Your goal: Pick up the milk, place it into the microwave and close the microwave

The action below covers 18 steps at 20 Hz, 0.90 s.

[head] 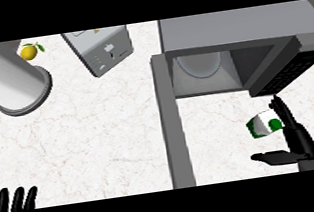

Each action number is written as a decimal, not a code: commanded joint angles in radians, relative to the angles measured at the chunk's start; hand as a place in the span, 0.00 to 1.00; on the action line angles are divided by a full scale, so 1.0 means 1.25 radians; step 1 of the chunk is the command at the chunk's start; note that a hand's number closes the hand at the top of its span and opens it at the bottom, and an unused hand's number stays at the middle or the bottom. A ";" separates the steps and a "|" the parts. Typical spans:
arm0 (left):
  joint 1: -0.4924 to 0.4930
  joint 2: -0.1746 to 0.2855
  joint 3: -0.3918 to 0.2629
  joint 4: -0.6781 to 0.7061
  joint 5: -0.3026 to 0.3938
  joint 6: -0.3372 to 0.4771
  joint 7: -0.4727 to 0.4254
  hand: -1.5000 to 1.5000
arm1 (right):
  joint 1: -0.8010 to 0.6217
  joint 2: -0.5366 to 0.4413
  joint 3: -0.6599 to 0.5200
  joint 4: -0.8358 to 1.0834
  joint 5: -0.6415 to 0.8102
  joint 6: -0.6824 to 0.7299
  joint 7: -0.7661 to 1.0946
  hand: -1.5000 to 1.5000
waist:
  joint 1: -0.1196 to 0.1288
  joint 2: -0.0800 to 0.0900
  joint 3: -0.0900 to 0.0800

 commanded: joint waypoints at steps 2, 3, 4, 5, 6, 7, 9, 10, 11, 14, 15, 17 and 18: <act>-0.045 -0.015 -0.028 0.009 -0.022 0.031 0.019 0.00 | -0.050 0.024 0.001 0.051 -0.004 0.019 -0.077 0.00 | -0.002 0.001 0.000; 0.020 0.000 -0.004 -0.037 0.007 0.001 0.014 0.00 | -0.043 -0.003 -0.017 0.059 -0.025 0.049 -0.071 0.00 | 0.000 0.000 0.000; 0.043 0.016 0.008 -0.061 0.028 -0.015 0.020 0.00 | -0.061 0.020 -0.003 0.075 -0.010 0.026 -0.068 0.00 | 0.004 0.000 0.000; 0.085 -0.009 -0.018 -0.006 -0.031 -0.036 -0.086 0.00 | -0.044 0.029 -0.009 0.087 -0.014 0.017 -0.087 0.00 | 0.008 0.000 0.000; 0.016 -0.015 -0.039 -0.018 -0.033 0.017 -0.018 0.00 | -0.089 -0.012 -0.029 0.124 -0.022 0.029 -0.082 0.00 | 0.007 0.003 0.001; 0.021 0.008 0.009 -0.018 0.011 -0.013 -0.009 0.00 | -0.056 0.025 -0.010 0.094 -0.013 0.001 -0.101 0.00 | 0.000 0.001 0.000; 0.034 0.007 0.001 -0.013 0.005 -0.022 -0.021 0.00 | -0.072 0.010 -0.030 0.124 -0.021 -0.017 -0.112 0.00 | 0.004 0.002 0.001; 0.009 -0.015 -0.016 0.022 -0.034 0.003 -0.049 0.00 | -0.088 0.019 -0.040 0.102 -0.034 -0.045 -0.083 0.00 | 0.001 0.001 0.000; -0.010 -0.007 -0.004 -0.029 -0.009 0.022 0.024 0.00 | -0.092 0.028 -0.040 0.090 -0.035 -0.061 -0.087 1.00 | -0.001 0.002 0.000; -0.010 0.026 0.039 0.015 0.020 -0.023 -0.013 0.00 | -0.102 0.033 0.002 0.081 0.028 -0.163 -0.095 1.00 | 0.005 0.003 0.000; -0.008 0.000 0.011 0.033 0.006 -0.019 -0.036 0.00 | -0.083 0.023 -0.012 0.084 0.014 -0.143 -0.119 1.00 | 0.002 0.002 0.000; 0.007 0.012 0.015 0.001 0.016 -0.023 -0.016 0.00 | -0.108 -0.001 -0.034 0.094 -0.006 -0.119 -0.100 1.00 | 0.003 0.002 0.000; 0.023 0.006 -0.005 -0.019 0.004 -0.018 -0.007 0.00 | -0.126 0.008 -0.042 0.103 -0.009 -0.143 -0.102 1.00 | 0.010 0.004 0.001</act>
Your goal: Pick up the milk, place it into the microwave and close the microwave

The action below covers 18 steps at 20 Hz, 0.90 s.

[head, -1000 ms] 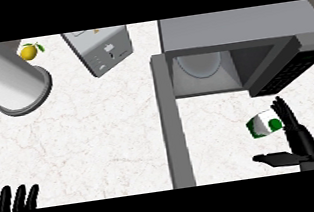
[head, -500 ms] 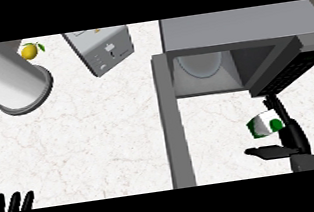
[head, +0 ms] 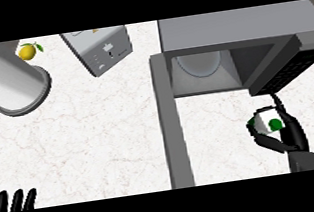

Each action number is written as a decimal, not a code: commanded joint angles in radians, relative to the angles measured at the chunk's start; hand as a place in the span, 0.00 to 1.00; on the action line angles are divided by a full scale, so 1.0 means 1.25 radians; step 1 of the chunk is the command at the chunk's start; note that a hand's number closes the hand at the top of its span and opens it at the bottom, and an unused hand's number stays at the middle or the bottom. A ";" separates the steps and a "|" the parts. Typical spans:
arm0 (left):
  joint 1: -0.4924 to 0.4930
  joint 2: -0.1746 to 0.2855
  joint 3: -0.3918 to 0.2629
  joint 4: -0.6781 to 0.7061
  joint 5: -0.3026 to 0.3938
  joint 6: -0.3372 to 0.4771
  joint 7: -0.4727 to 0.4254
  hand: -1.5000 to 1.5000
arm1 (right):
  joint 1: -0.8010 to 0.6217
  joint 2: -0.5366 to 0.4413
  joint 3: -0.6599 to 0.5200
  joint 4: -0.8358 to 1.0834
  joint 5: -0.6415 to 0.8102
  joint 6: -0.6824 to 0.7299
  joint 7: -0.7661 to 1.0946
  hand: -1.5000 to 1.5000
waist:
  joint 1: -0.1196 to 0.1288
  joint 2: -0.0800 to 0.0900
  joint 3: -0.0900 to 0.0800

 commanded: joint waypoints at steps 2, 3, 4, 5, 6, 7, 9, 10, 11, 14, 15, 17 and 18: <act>-0.022 0.007 0.013 0.006 0.023 -0.002 0.026 0.00 | -0.067 0.027 -0.008 0.002 0.007 -0.107 -0.048 1.00 | 0.009 -0.003 -0.002; 0.018 -0.005 -0.014 -0.010 0.001 -0.006 0.002 0.00 | -0.057 0.025 -0.028 -0.001 -0.011 -0.107 -0.069 1.00 | 0.012 -0.004 -0.002; -0.015 0.000 -0.006 -0.029 0.001 0.016 0.044 0.00 | -0.043 0.000 -0.026 0.010 -0.011 -0.042 -0.096 1.00 | 0.009 -0.002 -0.002; 0.025 0.003 -0.002 -0.019 0.009 -0.009 0.006 0.00 | -0.049 0.007 -0.021 -0.005 -0.009 -0.040 -0.095 1.00 | 0.012 -0.004 -0.002; 0.022 0.007 0.009 0.011 0.020 -0.022 -0.008 0.00 | -0.065 0.003 -0.032 -0.019 -0.026 -0.022 -0.079 1.00 | 0.010 -0.006 -0.003; 0.023 0.005 0.008 0.025 0.008 -0.028 -0.031 0.00 | -0.056 0.036 -0.023 -0.023 -0.020 -0.036 -0.106 1.00 | 0.012 -0.006 -0.003; 0.011 0.001 -0.003 -0.010 0.012 -0.013 0.004 0.00 | -0.049 0.050 -0.021 -0.033 -0.026 -0.020 -0.102 1.00 | 0.004 -0.007 -0.003; -0.013 0.006 -0.003 0.010 0.004 -0.016 0.003 0.00 | -0.063 0.056 -0.029 -0.033 -0.032 -0.041 -0.098 1.00 | 0.004 -0.005 -0.003; 0.010 0.008 -0.001 -0.022 0.008 -0.009 0.017 0.00 | -0.113 0.068 -0.042 -0.036 -0.045 -0.065 -0.052 1.00 | 0.014 -0.004 -0.002; 0.000 0.008 0.009 -0.003 0.017 -0.016 0.006 0.00 | -0.102 0.118 -0.057 -0.038 -0.060 -0.126 -0.077 1.00 | 0.011 -0.005 -0.003; 0.027 0.011 0.004 -0.018 0.024 -0.028 0.000 0.00 | -0.114 0.111 -0.050 -0.033 -0.053 -0.125 -0.052 1.00 | 0.016 -0.005 -0.003; 0.038 0.003 -0.007 -0.004 0.007 -0.027 -0.012 0.00 | -0.094 0.116 -0.059 -0.045 -0.061 -0.128 -0.087 1.00 | 0.014 -0.006 -0.003; 0.030 0.011 0.008 0.003 0.023 -0.032 -0.007 0.00 | -0.118 0.121 -0.052 -0.050 -0.053 -0.149 -0.064 1.00 | 0.016 -0.005 -0.003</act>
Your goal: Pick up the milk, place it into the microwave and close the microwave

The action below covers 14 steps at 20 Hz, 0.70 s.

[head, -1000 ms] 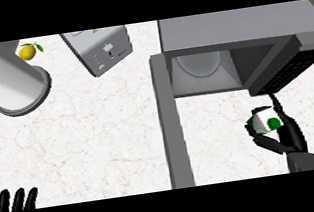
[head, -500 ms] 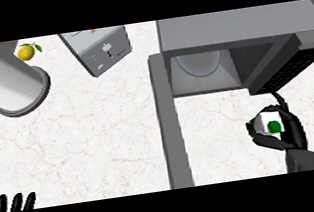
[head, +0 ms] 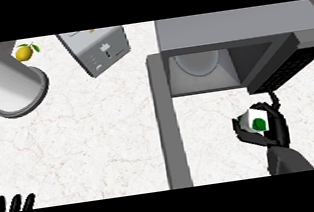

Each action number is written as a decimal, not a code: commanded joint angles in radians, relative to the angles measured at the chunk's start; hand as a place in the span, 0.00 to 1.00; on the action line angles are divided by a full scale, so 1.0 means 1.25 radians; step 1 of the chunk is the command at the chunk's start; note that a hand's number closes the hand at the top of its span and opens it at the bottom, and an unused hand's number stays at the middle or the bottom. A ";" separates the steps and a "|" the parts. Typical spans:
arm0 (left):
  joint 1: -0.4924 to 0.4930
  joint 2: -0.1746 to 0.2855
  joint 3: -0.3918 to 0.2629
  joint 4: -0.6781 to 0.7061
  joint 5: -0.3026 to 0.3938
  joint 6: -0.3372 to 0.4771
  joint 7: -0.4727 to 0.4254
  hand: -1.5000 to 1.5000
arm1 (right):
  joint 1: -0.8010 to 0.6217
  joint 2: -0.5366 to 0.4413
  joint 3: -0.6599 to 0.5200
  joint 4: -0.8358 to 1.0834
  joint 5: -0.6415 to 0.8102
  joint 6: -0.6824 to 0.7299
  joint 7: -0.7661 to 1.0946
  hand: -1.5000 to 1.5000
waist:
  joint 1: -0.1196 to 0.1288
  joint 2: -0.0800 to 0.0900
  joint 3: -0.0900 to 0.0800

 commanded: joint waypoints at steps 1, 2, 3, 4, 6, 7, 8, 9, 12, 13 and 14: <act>0.016 0.024 0.022 -0.043 0.036 -0.011 0.030 0.00 | -0.065 0.014 0.029 -0.044 0.024 -0.027 -0.058 1.00 | 0.018 -0.015 -0.006; -0.023 -0.008 0.003 0.005 0.011 0.011 0.013 0.00 | -0.077 0.018 0.030 -0.047 0.026 -0.039 -0.051 1.00 | 0.015 -0.014 -0.006; 0.014 -0.006 -0.004 -0.034 0.011 0.011 0.022 0.00 | -0.042 0.028 0.038 -0.055 0.029 -0.032 -0.066 1.00 | 0.012 -0.017 -0.007; 0.027 0.002 0.006 0.006 0.004 -0.017 -0.023 0.00 | -0.062 0.041 0.035 -0.075 0.023 -0.061 -0.038 1.00 | 0.013 -0.021 -0.008; -0.002 0.005 0.014 -0.028 0.020 0.003 0.019 0.00 | -0.064 0.028 0.042 -0.087 0.027 -0.049 -0.035 1.00 | 0.007 -0.018 -0.007; 0.000 -0.003 -0.007 -0.019 0.002 0.008 0.024 0.00 | -0.030 0.059 0.058 -0.092 0.038 -0.048 -0.067 1.00 | 0.003 -0.019 -0.007; 0.024 0.002 0.012 -0.004 0.012 -0.014 -0.015 0.00 | -0.004 0.030 0.056 -0.109 0.033 -0.024 -0.066 1.00 | 0.003 -0.022 -0.008; -0.007 -0.001 0.019 0.038 0.012 -0.007 -0.009 0.00 | -0.016 0.031 0.059 -0.128 0.029 -0.022 -0.039 1.00 | -0.006 -0.023 -0.009; 0.020 0.009 0.007 -0.011 0.002 -0.007 0.008 0.00 | 0.012 0.046 0.076 -0.177 0.029 -0.021 -0.013 1.00 | -0.016 -0.030 -0.010; 0.004 -0.002 -0.013 0.029 -0.010 -0.018 -0.012 0.00 | 0.004 0.020 0.074 -0.186 0.025 -0.013 0.009 1.00 | -0.015 -0.027 -0.010; 0.037 0.005 -0.004 -0.016 0.005 -0.016 0.002 0.00 | 0.048 0.028 0.094 -0.202 0.040 -0.021 0.014 1.00 | -0.018 -0.031 -0.011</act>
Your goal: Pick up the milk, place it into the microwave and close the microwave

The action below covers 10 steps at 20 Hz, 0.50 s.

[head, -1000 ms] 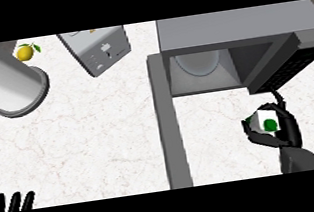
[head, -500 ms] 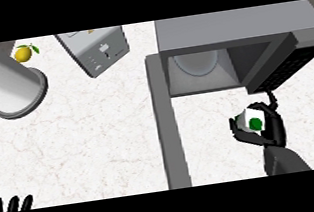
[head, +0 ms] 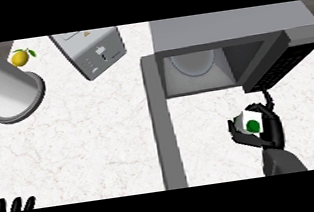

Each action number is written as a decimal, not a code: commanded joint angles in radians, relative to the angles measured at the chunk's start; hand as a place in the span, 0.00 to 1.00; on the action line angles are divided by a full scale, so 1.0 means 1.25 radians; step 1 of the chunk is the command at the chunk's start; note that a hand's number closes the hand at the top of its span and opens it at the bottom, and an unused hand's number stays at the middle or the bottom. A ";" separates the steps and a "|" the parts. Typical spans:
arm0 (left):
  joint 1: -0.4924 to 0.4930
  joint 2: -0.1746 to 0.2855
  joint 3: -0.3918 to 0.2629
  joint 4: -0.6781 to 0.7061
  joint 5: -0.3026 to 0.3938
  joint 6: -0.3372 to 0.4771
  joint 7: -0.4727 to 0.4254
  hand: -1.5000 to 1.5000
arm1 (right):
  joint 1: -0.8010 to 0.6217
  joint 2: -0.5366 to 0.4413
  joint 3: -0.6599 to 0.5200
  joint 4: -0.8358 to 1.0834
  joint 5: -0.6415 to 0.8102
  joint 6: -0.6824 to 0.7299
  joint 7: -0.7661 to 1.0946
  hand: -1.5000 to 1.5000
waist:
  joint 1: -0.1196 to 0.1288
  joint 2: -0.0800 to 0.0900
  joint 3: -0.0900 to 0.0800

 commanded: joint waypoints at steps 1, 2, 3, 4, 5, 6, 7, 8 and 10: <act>0.020 0.008 -0.006 0.018 0.003 -0.032 -0.026 0.00 | -0.003 -0.016 0.058 -0.107 0.042 0.001 -0.014 1.00 | 0.008 -0.024 -0.016; 0.033 0.012 0.011 -0.002 0.018 -0.025 -0.016 0.00 | 0.002 -0.019 0.070 -0.129 0.046 0.007 0.008 1.00 | 0.008 -0.024 -0.017; 0.012 -0.017 -0.022 0.028 -0.016 -0.003 -0.018 0.00 | 0.038 0.020 0.088 -0.158 0.049 0.001 0.013 1.00 | 0.000 -0.024 -0.017; 0.047 -0.017 -0.026 -0.033 0.001 0.001 -0.001 0.00 | 0.055 0.004 0.097 -0.187 0.050 0.019 0.030 1.00 | 0.003 -0.024 -0.016; 0.032 -0.022 -0.019 -0.015 -0.014 0.008 -0.016 0.00 | 0.090 0.011 0.101 -0.232 0.035 0.047 0.020 1.00 | -0.001 -0.024 -0.016; 0.038 0.001 0.008 -0.067 0.024 0.006 0.018 0.00 | 0.089 0.012 0.120 -0.270 0.039 0.058 0.072 1.00 | -0.001 -0.024 -0.016; 0.031 -0.019 -0.006 0.009 -0.014 -0.004 -0.040 0.00 | 0.131 0.020 0.144 -0.310 0.042 0.091 0.061 1.00 | -0.001 -0.024 -0.016; 0.061 -0.013 0.001 0.000 -0.001 -0.011 -0.042 0.00 | 0.117 0.041 0.160 -0.355 0.030 0.074 0.106 1.00 | 0.004 -0.026 -0.017; 0.057 -0.008 0.011 0.014 -0.009 -0.022 -0.065 0.00 | 0.149 0.042 0.173 -0.424 -0.035 0.158 0.149 1.00 | 0.005 -0.024 -0.016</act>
